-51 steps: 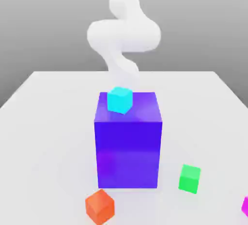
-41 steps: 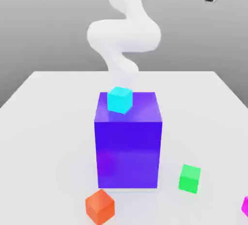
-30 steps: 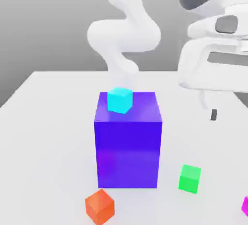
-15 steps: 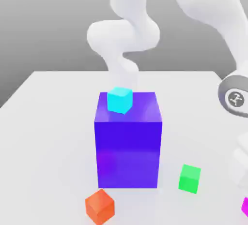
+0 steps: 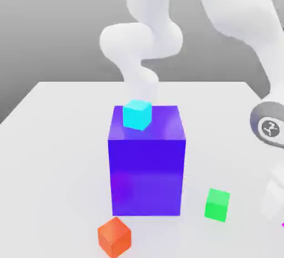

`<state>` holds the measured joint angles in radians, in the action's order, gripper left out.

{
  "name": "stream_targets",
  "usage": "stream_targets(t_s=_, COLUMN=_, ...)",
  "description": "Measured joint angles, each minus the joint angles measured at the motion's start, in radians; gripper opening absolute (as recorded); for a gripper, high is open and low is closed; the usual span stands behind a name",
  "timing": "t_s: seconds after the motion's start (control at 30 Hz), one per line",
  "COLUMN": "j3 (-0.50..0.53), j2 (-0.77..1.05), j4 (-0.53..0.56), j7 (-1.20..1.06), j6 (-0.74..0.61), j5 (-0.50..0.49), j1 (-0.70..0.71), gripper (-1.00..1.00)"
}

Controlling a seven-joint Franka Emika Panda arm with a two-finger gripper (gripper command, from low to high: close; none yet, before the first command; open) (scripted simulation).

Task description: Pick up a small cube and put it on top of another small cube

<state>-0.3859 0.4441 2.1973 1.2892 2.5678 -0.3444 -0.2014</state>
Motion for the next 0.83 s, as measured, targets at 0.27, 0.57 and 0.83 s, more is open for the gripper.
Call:
stream_targets(t_s=0.27, j3=-0.023, j2=-0.216, j4=0.240, j7=-0.199, j6=0.021, j5=0.042, j1=0.093, gripper=-1.00)
stream_targets(t_s=0.57, j3=-0.024, j2=-0.430, j4=0.488, j7=-0.565, j6=0.128, j5=0.326, j1=0.147, gripper=-1.00)
stream_targets(t_s=0.83, j3=0.061, j2=-0.271, j4=0.484, j7=-0.447, j6=0.273, j5=0.155, j1=0.101, gripper=1.00)
